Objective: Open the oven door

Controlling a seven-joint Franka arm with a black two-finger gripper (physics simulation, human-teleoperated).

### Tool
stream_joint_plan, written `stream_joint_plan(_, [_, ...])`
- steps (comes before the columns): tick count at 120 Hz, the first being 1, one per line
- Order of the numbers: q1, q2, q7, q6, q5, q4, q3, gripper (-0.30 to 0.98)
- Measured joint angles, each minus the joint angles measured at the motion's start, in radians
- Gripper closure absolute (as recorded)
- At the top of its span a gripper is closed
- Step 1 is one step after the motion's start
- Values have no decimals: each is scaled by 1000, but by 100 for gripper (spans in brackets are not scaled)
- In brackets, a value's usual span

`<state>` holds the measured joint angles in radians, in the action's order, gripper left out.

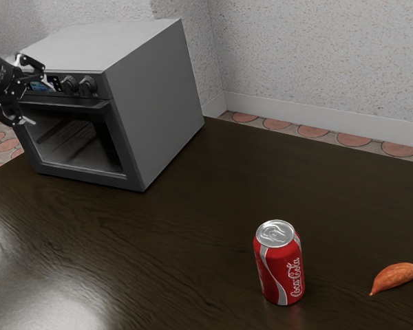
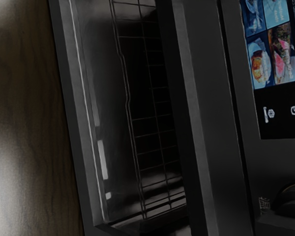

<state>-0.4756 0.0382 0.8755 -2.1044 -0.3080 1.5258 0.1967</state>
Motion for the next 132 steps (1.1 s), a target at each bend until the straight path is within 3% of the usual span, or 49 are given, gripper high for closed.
stream_joint_plan(40, [-28,84,58,-22,-48,-66,-1,0])
stream_joint_plan(132, [-45,193,138,-57,-85,-71,-1,0])
